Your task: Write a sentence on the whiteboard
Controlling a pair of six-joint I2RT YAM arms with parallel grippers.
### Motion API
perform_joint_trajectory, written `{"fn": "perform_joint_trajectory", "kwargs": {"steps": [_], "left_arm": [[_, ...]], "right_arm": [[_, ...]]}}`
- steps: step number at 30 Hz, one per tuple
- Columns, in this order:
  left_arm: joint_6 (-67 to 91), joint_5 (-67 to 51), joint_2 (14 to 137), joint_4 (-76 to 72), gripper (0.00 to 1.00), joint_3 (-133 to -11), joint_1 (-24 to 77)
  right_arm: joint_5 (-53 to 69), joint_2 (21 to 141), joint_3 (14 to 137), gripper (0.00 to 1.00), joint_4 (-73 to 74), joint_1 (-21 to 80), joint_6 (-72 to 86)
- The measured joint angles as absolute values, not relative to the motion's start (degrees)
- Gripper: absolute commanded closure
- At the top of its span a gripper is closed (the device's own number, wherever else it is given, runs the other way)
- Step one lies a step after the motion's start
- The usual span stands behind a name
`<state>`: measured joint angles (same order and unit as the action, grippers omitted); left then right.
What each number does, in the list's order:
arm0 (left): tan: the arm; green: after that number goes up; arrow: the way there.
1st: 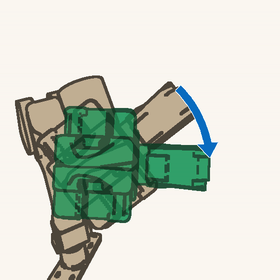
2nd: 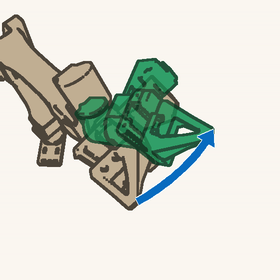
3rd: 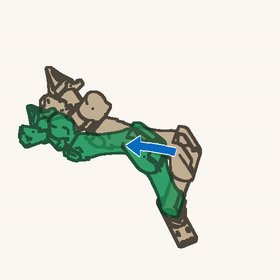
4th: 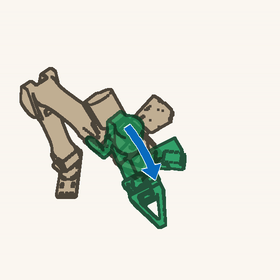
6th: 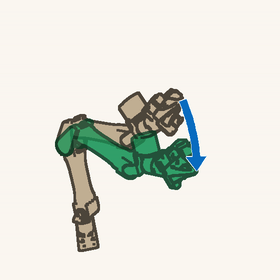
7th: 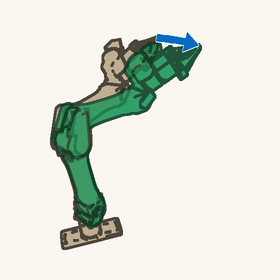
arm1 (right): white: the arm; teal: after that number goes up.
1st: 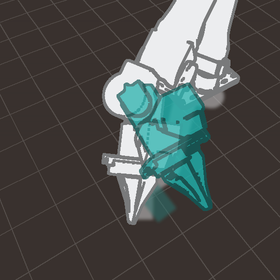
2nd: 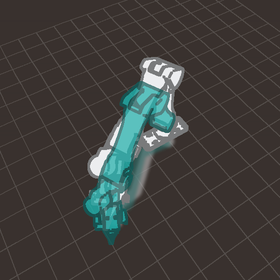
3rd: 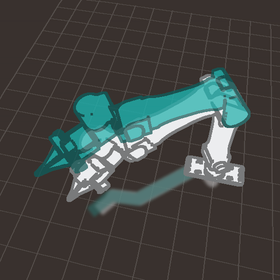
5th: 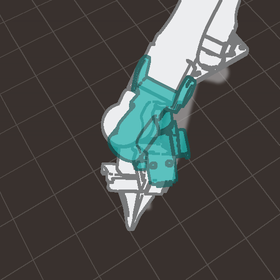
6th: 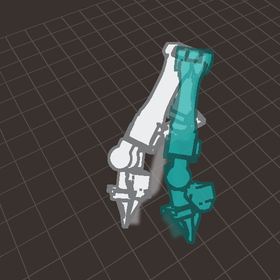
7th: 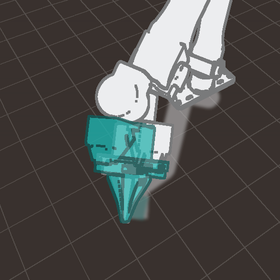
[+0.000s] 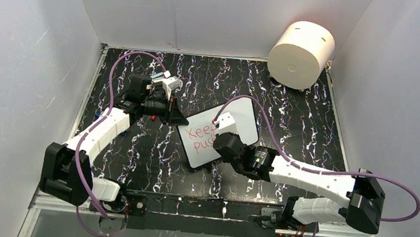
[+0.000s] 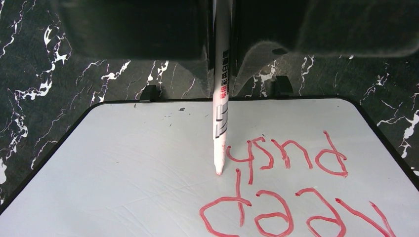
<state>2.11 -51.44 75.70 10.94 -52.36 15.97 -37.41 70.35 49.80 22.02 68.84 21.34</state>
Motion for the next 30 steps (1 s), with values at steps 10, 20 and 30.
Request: {"fn": "perform_joint_trajectory", "kwargs": {"steps": [10, 20, 30], "left_arm": [[2.1, -51.4, 75.7, 10.9, 1.0, -52.4, 16.0], [2.1, -51.4, 75.7, 10.9, 1.0, -52.4, 16.0], [2.1, -51.4, 75.7, 10.9, 1.0, -52.4, 16.0]], "right_arm": [[-36.7, 70.4, 49.8, 1.0, 22.2, 68.4, 21.1], [-35.7, 68.6, 48.8, 1.0, 23.0, 67.9, 21.7], [-35.3, 68.4, 48.8, 1.0, 23.0, 67.9, 22.3]]}}
